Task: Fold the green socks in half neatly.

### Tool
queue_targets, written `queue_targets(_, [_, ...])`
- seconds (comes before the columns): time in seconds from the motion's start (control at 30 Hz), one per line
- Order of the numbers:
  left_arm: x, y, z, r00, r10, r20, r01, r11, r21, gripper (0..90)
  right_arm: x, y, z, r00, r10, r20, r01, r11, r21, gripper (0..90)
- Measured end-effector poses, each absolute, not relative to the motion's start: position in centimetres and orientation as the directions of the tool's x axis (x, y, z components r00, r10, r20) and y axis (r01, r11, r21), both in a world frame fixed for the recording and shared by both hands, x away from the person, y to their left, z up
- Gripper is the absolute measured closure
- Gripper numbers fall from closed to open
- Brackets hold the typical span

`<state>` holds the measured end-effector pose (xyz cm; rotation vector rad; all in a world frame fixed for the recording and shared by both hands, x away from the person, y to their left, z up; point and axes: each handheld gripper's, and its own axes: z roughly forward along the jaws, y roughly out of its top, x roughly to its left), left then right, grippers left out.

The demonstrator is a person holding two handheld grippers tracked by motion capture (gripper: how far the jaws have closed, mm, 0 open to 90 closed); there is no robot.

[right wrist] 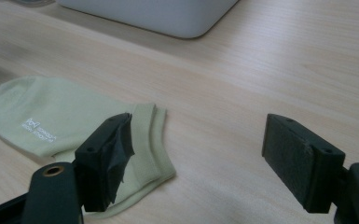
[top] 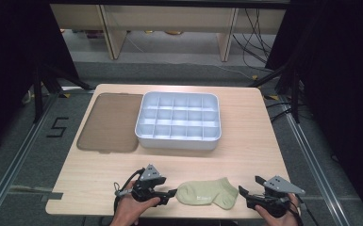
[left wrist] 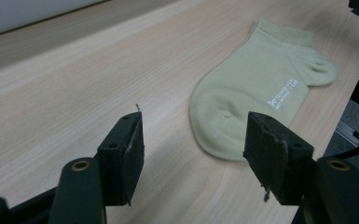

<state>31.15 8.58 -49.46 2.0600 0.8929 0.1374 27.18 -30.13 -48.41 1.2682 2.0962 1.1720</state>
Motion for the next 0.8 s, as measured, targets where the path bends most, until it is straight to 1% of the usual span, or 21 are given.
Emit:
queue_targets(0.1, [31.3,8.4,-49.5,0.737,0.641,-0.217,0.546,-0.375,0.749,40.1,27.2,-30.2,-48.4,-0.496,0.866,0.054,0.498,0.233,0.835,25.0])
queue_targets(0.17, [31.3,8.0,-49.7,0.72,0.652,-0.238,0.566,-0.353,0.745,40.9,27.2,-30.1,-48.4,-0.496,0.866,0.056,0.501,0.233,0.834,25.0])
queue_targets(0.2, [31.5,8.1,-49.8,0.732,0.643,-0.224,0.56,-0.381,0.736,41.4,27.1,-30.1,-48.3,-0.498,0.865,0.064,0.512,0.234,0.827,25.0])
queue_targets(0.27, [31.5,7.9,-49.8,0.734,0.643,-0.218,0.559,-0.39,0.732,42.1,27.2,-30.0,-48.3,-0.496,0.866,0.069,0.509,0.225,0.831,25.0])
queue_targets(0.37, [31.6,7.4,-49.8,0.732,0.643,-0.227,0.563,-0.382,0.733,43.2,27.2,-29.9,-48.4,-0.497,0.865,0.069,0.511,0.228,0.829,25.0])
queue_targets(0.4, [31.7,7.1,-49.9,0.735,0.634,-0.243,0.568,-0.379,0.73,43.2,27.2,-29.9,-48.4,-0.499,0.864,0.072,0.512,0.227,0.828,25.0])
queue_targets(0.5, [31.9,6.6,-49.8,0.745,0.626,-0.231,0.568,-0.412,0.713,43.9,27.2,-29.9,-48.4,-0.502,0.862,0.072,0.512,0.229,0.828,25.0])
queue_targets(0.6, [32.2,6.1,-49.9,0.74,0.631,-0.233,0.576,-0.415,0.705,46.8,27.2,-29.9,-48.4,-0.511,0.857,0.063,0.515,0.247,0.821,25.0])
queue_targets(0.73, [32.1,5.5,-50.4,0.742,0.629,-0.234,0.583,-0.432,0.688,47.4,27.2,-30.0,-48.4,-0.514,0.856,0.06,0.512,0.25,0.822,25.0])
queue_targets(0.8, [32.1,5.4,-50.6,0.743,0.629,-0.23,0.585,-0.441,0.681,49.6,27.1,-30.0,-48.4,-0.516,0.854,0.064,0.512,0.248,0.823,25.0])
